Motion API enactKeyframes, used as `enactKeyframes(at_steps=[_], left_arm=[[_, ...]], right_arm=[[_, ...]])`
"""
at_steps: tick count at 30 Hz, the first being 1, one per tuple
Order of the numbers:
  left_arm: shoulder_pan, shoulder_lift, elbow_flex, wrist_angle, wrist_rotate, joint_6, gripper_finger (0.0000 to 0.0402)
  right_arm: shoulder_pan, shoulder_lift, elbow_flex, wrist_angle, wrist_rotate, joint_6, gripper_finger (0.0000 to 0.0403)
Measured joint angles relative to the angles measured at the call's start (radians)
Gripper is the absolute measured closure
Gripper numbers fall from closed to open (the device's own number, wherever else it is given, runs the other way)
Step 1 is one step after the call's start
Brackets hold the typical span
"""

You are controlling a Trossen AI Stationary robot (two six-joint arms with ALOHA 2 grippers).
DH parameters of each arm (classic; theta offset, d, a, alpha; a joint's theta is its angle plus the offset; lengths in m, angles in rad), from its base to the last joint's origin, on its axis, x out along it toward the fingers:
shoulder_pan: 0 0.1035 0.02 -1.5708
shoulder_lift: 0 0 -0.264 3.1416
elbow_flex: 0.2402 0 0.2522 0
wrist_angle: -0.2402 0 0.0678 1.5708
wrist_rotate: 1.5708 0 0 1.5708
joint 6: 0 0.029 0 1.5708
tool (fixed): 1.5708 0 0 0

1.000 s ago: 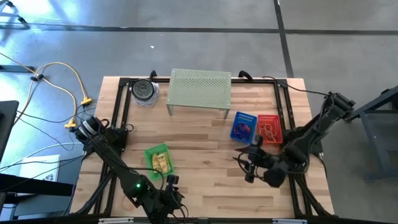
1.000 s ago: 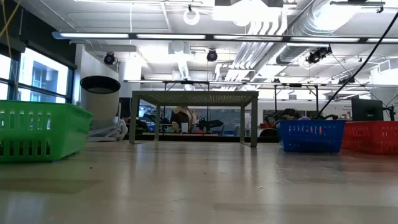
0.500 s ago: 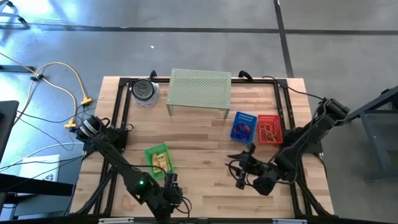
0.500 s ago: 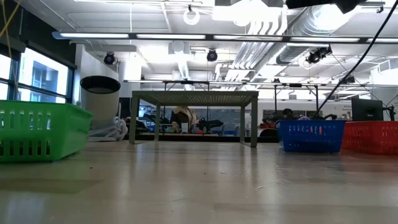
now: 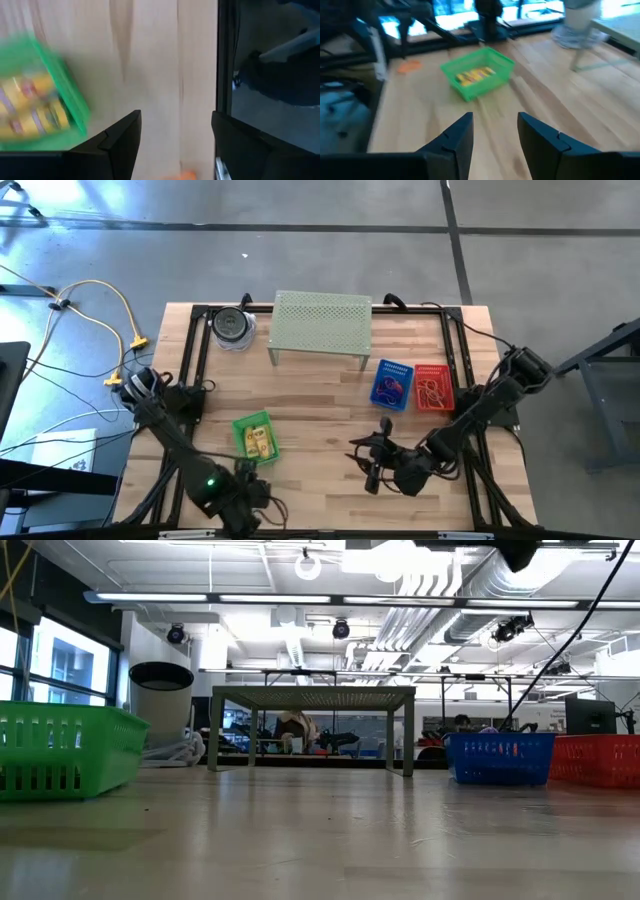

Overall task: Pick & Place Office Desk Supplies
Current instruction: Put the orange rubber band into the red bin

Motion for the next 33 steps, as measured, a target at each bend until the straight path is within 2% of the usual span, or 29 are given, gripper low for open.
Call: enactKeyframes(at_steps=[5,11,15,19,22,26,33], left_arm=[[-0.081,0.003,0.0,-0.07,0.026,-0.194,0.0167],[-0.178,0.004,0.0,-0.08,0.026,-0.39,0.0167],[-0.237,0.004,0.0,-0.08,0.026,-0.423,0.0167],[-0.275,0.025,-0.001,-0.082,0.029,-0.425,0.0167],[-0.279,0.062,-0.001,-0.085,0.114,-0.439,0.0167],[-0.266,0.129,-0.002,-0.087,0.297,-0.449,0.0167],[-0.269,0.153,-0.002,-0.088,0.278,-0.394,0.0167]], right_arm=[[-0.043,0.052,0.0,0.253,-0.143,-0.156,0.0261],[-0.094,0.124,0.0,0.526,-0.406,-0.263,0.0261],[-0.116,0.164,0.0,0.642,-0.559,-0.272,0.0261],[-0.119,0.208,0.0,0.737,-0.664,-0.28,0.0261],[-0.116,0.243,0.0,0.835,-0.712,-0.292,0.0261],[-0.106,0.286,0.0,0.961,-0.72,-0.347,0.0261],[-0.104,0.306,0.0,1.062,-0.716,-0.41,0.0261]])
